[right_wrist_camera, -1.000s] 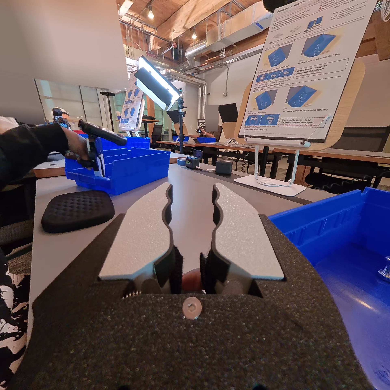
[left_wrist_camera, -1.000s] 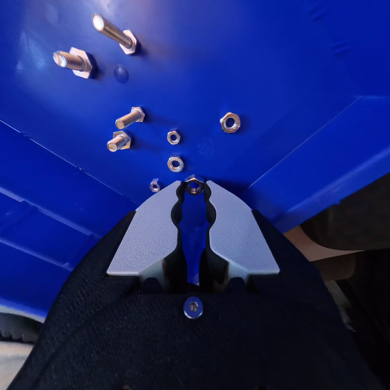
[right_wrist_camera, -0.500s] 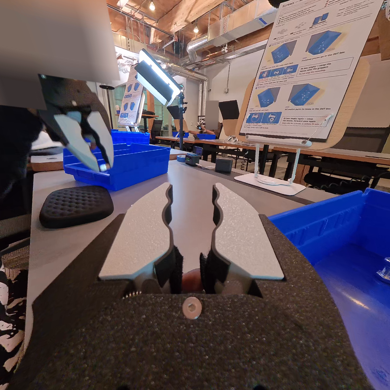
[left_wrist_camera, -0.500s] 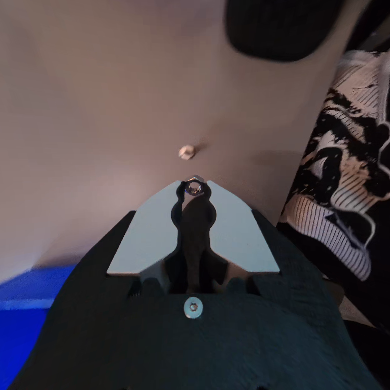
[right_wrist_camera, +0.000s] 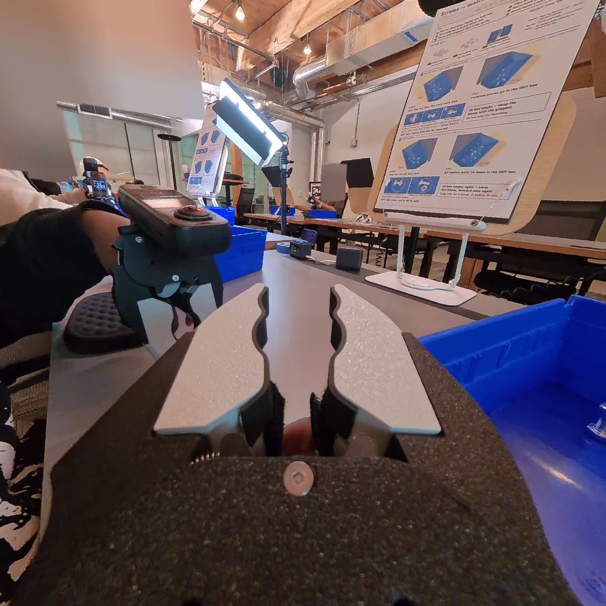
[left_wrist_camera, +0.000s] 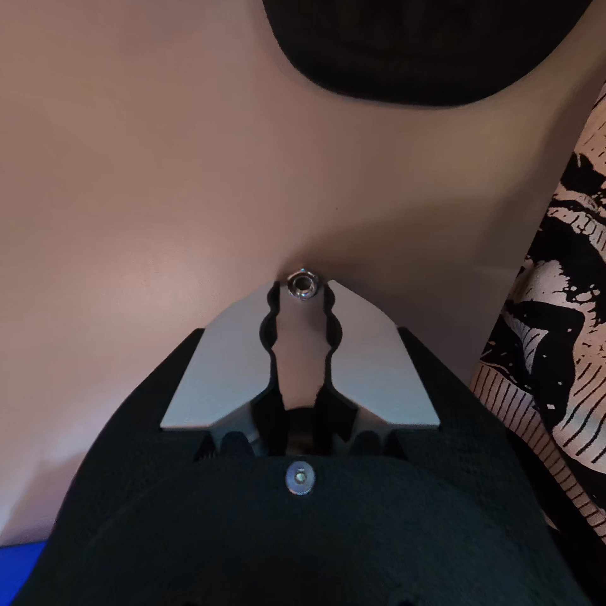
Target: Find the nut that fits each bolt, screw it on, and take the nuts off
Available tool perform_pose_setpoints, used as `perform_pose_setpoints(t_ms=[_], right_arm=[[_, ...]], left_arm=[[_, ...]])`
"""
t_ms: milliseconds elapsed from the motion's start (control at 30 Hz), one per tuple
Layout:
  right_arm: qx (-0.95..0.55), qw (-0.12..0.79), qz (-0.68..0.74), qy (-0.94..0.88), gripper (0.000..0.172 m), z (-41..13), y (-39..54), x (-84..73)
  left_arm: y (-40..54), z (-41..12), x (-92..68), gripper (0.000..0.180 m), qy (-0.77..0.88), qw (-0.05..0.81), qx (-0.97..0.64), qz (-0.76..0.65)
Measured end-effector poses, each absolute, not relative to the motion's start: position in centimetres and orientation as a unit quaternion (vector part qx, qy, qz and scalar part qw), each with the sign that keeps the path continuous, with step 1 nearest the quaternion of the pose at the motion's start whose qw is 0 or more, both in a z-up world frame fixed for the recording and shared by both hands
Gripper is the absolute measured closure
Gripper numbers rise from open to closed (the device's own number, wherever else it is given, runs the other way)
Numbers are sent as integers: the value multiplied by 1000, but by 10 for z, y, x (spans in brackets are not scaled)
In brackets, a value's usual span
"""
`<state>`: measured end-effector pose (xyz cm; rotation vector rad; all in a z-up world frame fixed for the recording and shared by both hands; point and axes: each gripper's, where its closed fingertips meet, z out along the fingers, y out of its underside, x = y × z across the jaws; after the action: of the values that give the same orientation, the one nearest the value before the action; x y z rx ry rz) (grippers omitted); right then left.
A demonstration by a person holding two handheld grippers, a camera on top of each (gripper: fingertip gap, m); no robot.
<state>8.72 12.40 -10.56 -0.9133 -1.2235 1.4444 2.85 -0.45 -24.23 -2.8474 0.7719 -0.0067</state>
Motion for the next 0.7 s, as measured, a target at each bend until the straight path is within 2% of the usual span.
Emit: perform_pose_setpoints(t_ms=[67,133,333,433,567,700], right_arm=[[-378,495,595,-509,136,-106,123,86],[-381,491,591,-514,136,-107,122,85],[-380,450,571,-572,134,-108,94,64],[-385,399,561,-614,134,-114,69,44],[-389,295,544,-683,139,-139,20,13],[-411,224,481,-742,141,-183,-11,-17]], left_arm=[[-6,-235,30,151,252,119,-960,-9],[-6,-219,28,147,225,178,-958,-17],[-5,-138,5,139,88,523,-842,-100],[-24,-109,-6,133,40,644,-750,-144],[-46,-97,-18,131,18,719,-683,-129],[-52,-103,-18,131,24,728,-674,-125]])
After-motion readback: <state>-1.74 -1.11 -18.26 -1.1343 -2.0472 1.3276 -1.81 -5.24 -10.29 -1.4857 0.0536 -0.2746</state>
